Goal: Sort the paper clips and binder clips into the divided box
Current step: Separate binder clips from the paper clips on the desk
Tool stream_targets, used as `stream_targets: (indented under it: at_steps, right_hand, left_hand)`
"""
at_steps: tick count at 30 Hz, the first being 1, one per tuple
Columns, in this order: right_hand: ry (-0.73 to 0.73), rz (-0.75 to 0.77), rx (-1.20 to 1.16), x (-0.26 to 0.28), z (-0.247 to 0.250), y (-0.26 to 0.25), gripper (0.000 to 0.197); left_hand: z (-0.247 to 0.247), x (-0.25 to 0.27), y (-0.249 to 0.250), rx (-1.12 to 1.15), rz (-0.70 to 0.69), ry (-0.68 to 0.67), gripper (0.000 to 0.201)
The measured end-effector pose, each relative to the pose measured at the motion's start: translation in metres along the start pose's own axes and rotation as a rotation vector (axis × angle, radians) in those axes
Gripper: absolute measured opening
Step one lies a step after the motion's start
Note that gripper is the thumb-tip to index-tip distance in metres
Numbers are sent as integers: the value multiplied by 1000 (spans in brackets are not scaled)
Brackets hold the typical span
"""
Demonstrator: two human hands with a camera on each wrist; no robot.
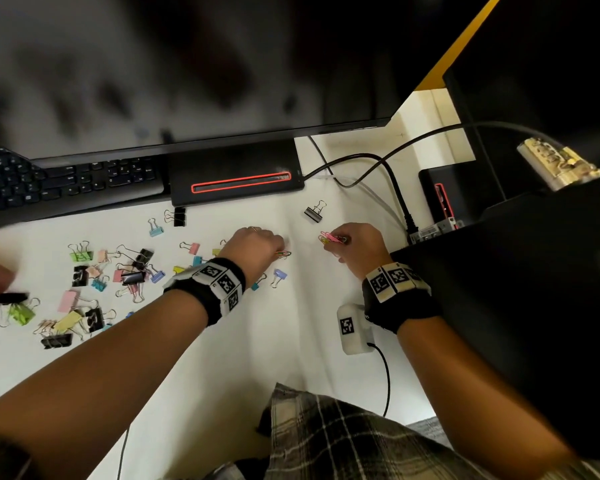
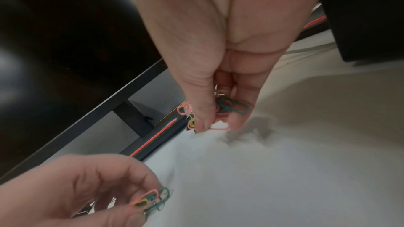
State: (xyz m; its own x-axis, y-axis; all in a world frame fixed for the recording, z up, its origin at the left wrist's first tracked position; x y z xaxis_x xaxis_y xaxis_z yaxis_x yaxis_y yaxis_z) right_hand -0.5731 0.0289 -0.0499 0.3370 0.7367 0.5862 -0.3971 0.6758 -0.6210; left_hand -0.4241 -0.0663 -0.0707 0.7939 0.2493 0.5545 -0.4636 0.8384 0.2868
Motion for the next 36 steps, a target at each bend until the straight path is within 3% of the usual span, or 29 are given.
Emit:
stream_targets:
  at_steps: [5,14,17,22,26,31,36]
  right_hand:
    - [-22,12,65,4,-11,-3,22]
    - [-23,17,83,19,-30,-3,20]
    - [-13,34,95,23,-32,-6,15]
    - [-32,64,128,27,-46,-31,11]
    - [-112,182,211,26,-83,-92,13]
    - [-225,415,235,24,-164,-218,16]
    - [-289,605,208,24,-270,-355,13]
  left_hand:
    - [2,3,9,-145,83,-92,33]
    - [-5,16,15,-227,134,-132,33]
    - [-7,24,8,-26,138,-27,32]
    - [5,86,-17,441,106,366,7]
    - [4,175,-68,586,209,526,5]
    - [0,293,-173,588,559,616,12]
    - [8,364,-265,546,843,562,21]
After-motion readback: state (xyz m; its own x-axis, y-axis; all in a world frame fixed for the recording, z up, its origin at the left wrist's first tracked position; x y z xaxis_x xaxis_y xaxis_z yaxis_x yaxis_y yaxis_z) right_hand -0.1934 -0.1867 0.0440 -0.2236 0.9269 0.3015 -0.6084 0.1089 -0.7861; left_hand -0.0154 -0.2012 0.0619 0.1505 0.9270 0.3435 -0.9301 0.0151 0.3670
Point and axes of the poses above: each hand's wrist, its own x-axis away from the middle knuckle, its own z-axis out of the back of the hand, y = z × x, the point moved 6 cm from there along -x, towards the middle knuckle, and after that the axes turned 14 degrees about -y, right-handed, at the moved point
